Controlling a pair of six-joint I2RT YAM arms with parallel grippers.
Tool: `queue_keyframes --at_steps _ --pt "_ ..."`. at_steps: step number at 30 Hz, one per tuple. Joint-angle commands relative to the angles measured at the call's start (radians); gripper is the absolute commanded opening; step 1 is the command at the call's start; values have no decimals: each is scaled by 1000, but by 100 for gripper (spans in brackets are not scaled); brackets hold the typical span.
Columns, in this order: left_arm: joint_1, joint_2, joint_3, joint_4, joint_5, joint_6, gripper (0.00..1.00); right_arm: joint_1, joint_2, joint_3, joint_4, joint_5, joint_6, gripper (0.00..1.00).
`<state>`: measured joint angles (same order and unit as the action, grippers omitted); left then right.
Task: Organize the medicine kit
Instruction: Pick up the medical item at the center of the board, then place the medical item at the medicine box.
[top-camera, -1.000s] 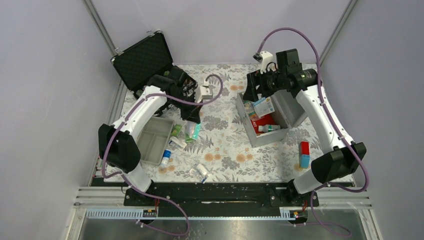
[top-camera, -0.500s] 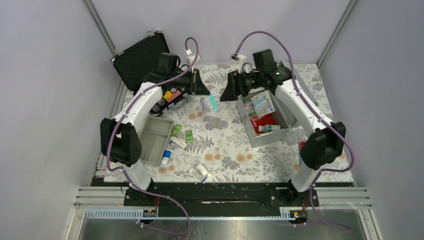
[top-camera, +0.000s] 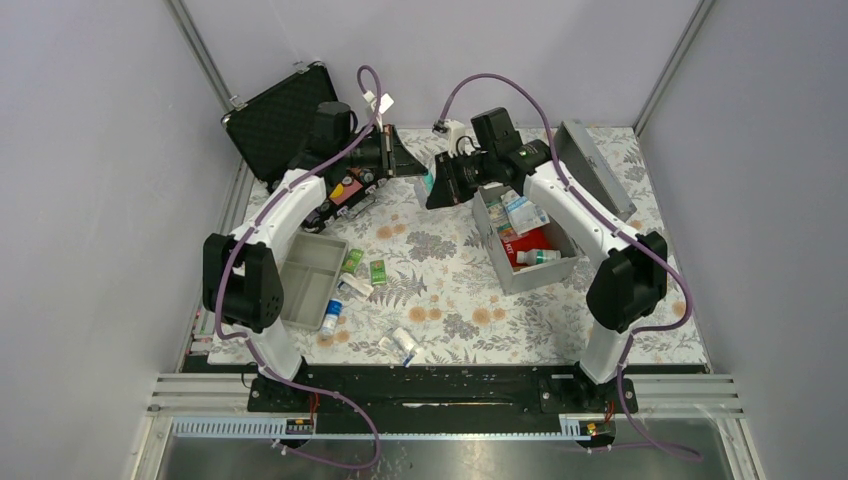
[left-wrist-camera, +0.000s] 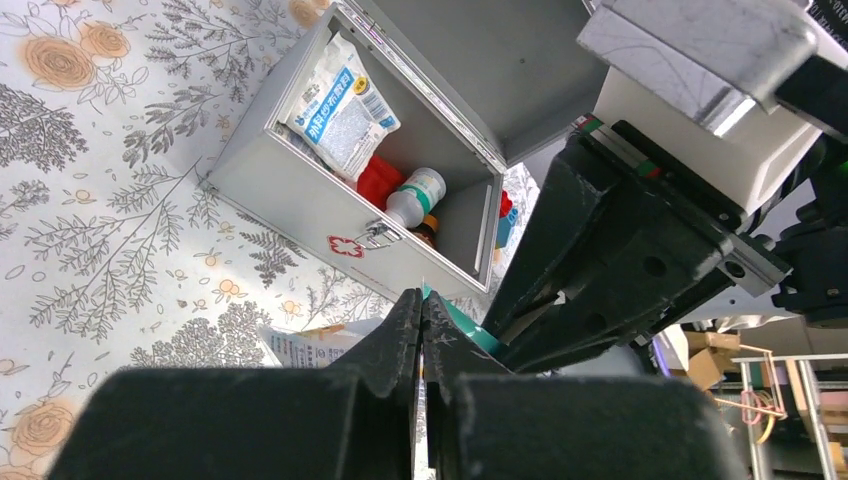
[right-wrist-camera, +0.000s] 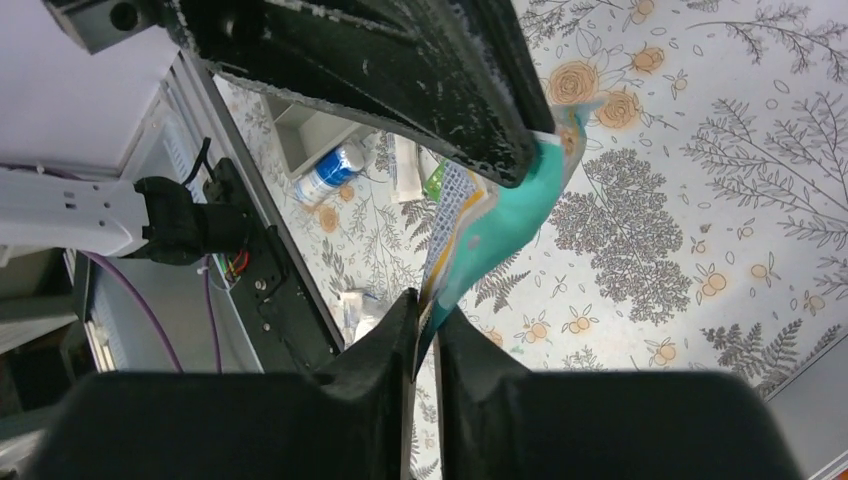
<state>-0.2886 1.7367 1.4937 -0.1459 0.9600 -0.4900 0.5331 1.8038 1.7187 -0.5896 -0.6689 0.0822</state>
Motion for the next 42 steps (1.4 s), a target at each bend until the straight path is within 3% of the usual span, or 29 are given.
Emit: queue_keyframes --at_steps 1,3,5,8,13,15,20,24,34,42 --pt "0 -33 -4 77 28 -52 0 5 -14 29 38 43 3 11" --pt "2 -31 2 59 14 -43 0 5 -33 15 17 66 -25 1" --pt "6 -34 7 37 -2 -34 17 4 -65 -9 -16 98 -64 0" --pt "14 -41 11 30 -3 -23 31 -10 -135 -64 -52 143 -126 0" --pt "26 -60 37 -93 -86 86 73 -81 -270 -170 -125 179 -187 0" --pt "28 -59 53 -160 -129 125 97 -114 -317 -198 -157 226 -208 0" --pt "27 -65 46 -218 -172 149 99 -185 -384 -247 -199 355 -261 0" --pt "30 -66 40 -228 -185 146 99 -194 -380 -290 -163 555 -312 0" --pt "40 -96 46 -263 -217 195 99 -193 -87 -216 -115 739 -431 0" --pt "42 -139 14 -298 -253 241 99 -192 38 -107 -186 742 -394 0"
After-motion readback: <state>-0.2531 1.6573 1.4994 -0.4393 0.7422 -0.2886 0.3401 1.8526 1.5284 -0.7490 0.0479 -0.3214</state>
